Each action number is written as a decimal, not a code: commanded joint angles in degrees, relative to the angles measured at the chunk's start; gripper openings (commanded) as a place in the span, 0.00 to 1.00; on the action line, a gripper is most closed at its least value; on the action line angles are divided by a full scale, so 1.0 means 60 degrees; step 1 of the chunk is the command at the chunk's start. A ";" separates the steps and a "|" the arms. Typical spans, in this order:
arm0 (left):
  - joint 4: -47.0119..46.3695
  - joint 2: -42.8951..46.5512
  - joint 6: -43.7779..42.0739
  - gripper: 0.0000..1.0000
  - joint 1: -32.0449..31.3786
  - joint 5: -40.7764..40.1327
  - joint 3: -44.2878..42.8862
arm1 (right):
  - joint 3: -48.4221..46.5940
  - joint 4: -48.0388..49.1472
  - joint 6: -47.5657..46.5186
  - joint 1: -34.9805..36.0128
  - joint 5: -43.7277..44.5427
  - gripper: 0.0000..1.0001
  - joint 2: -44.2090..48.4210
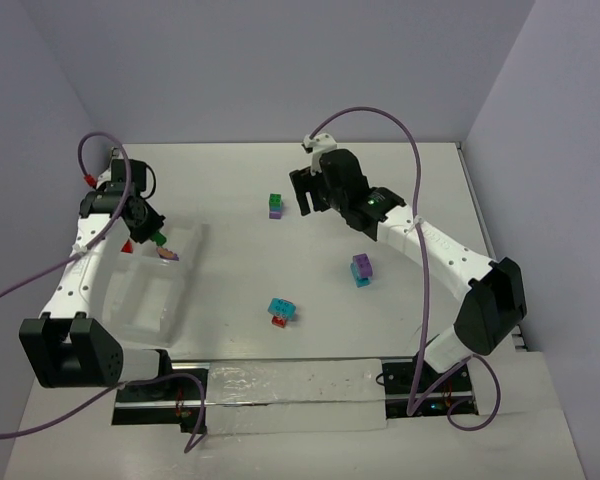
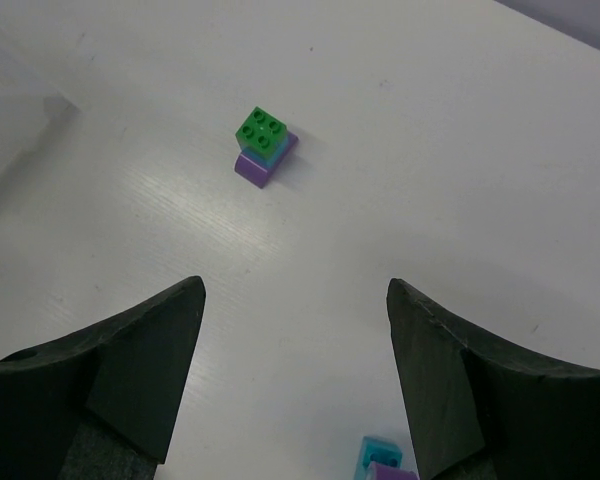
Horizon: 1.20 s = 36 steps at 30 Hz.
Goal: Sort the legos into containers by color
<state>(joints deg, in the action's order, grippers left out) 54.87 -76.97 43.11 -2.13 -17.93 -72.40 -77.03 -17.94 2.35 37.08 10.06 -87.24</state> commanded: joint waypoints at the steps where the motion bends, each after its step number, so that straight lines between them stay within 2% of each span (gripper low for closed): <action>1: 0.1102 0.0981 0.0905 0.00 0.0033 -0.0682 0.0402 | -0.0444 0.0145 -0.0286 -0.0057 -0.0029 0.81 -0.0218; 4: 0.1724 0.1108 0.1590 0.00 0.0078 -0.1347 0.0538 | -0.0448 0.0250 -0.0289 -0.0057 -0.0212 0.81 -0.0284; 7: 0.2673 0.0591 0.2441 0.00 0.0208 -0.1692 0.0237 | -0.0549 0.0064 -0.0275 -0.0043 -0.0241 0.81 -0.0385; 11: 0.3268 0.0320 0.2936 0.00 0.0415 -0.2297 -0.0061 | -0.0253 0.0191 -0.0282 -0.0057 -0.0176 0.81 -0.0183; 18: 0.3144 0.0072 0.2578 0.00 0.1653 -0.2856 -0.0282 | -0.0228 0.0134 -0.0784 -0.0073 -0.0183 0.81 -0.0034; 25: 0.2361 0.0259 0.2034 0.00 0.2671 -0.2715 0.0368 | -0.0211 0.0192 -0.0905 -0.0086 -0.0319 0.81 0.0070; 36: 0.1418 -0.0012 0.2234 0.00 0.2907 -0.3391 0.0779 | -0.0075 0.0019 -0.1198 -0.0086 -0.0280 0.81 0.0490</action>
<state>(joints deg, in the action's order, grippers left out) 67.46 -76.79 56.60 14.49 -34.63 -67.17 -77.25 -18.32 -3.19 37.06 8.13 -87.63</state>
